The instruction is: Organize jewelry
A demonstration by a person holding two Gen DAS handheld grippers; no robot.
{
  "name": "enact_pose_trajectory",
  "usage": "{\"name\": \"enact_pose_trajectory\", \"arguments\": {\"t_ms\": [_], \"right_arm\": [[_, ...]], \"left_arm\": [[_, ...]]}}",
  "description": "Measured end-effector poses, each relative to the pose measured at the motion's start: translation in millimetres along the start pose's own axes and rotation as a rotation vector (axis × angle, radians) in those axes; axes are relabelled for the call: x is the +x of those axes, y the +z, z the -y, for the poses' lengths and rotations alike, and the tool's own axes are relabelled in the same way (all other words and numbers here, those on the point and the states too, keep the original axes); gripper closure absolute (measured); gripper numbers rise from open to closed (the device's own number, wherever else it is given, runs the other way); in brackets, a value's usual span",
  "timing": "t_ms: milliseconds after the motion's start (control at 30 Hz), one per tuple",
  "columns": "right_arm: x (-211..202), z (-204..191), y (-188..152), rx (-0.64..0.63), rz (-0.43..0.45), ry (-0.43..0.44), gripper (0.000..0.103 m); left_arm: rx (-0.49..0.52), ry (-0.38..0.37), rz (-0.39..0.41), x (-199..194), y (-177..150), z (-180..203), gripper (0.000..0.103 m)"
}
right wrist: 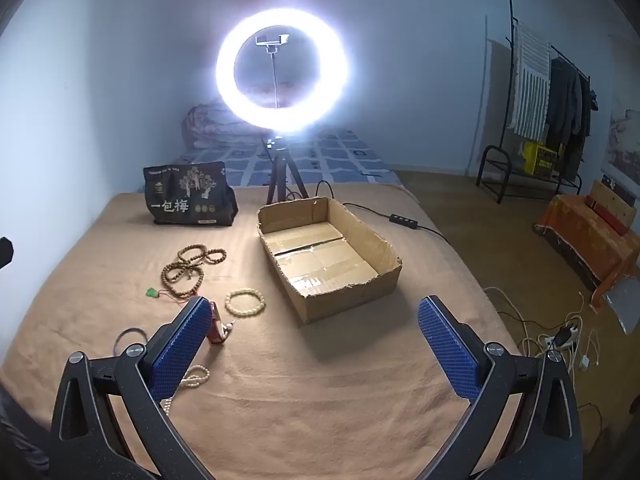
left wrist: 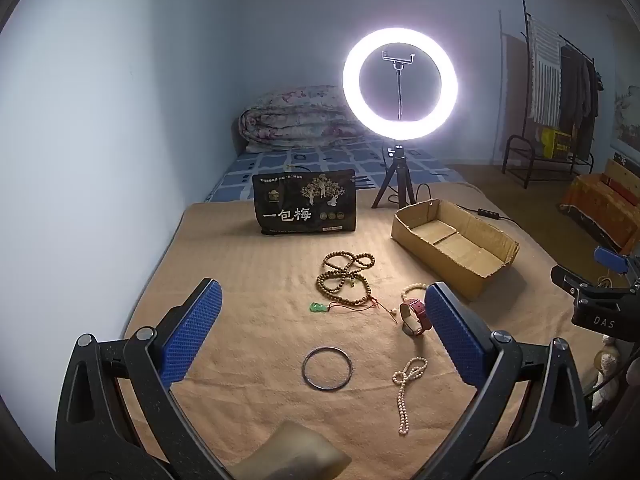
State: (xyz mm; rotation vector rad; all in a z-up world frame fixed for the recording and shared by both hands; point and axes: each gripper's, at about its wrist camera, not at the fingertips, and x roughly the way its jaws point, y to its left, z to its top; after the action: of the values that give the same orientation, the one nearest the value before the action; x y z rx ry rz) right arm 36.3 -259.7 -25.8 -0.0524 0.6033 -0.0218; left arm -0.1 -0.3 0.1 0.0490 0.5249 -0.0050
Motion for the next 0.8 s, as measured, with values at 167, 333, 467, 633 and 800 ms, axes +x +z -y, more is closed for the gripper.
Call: {"name": "enact_pose_trajectory", "arguments": {"t_ms": [167, 333, 467, 633, 800], "right_arm": [[0.4, -0.2, -0.5, 0.001, 0.009, 0.005, 0.001], [-0.6, 1.2, -1.8, 0.002, 0.008, 0.001, 0.001], [-1.4, 2.3, -2.5, 0.004, 0.01, 0.003, 0.001], [-2.0, 3.3, -0.5, 0.006, 0.01, 0.002, 0.001], [-2.4, 3.6, -1.4, 0.003, 0.009, -0.001, 0.001]], "left_arm": [[-0.006, 0.004, 0.005, -1.6, 0.6, 0.6, 0.0], [-0.01, 0.011, 0.012, -4.6, 1.0, 3.5, 0.0], [-0.011, 0.002, 0.005, -2.4, 2.9, -1.5, 0.0], [-0.012, 0.001, 0.006, -3.0, 6.0, -1.9, 0.0], [-0.012, 0.0, 0.008, -3.6, 5.7, -1.4, 0.0]]}}
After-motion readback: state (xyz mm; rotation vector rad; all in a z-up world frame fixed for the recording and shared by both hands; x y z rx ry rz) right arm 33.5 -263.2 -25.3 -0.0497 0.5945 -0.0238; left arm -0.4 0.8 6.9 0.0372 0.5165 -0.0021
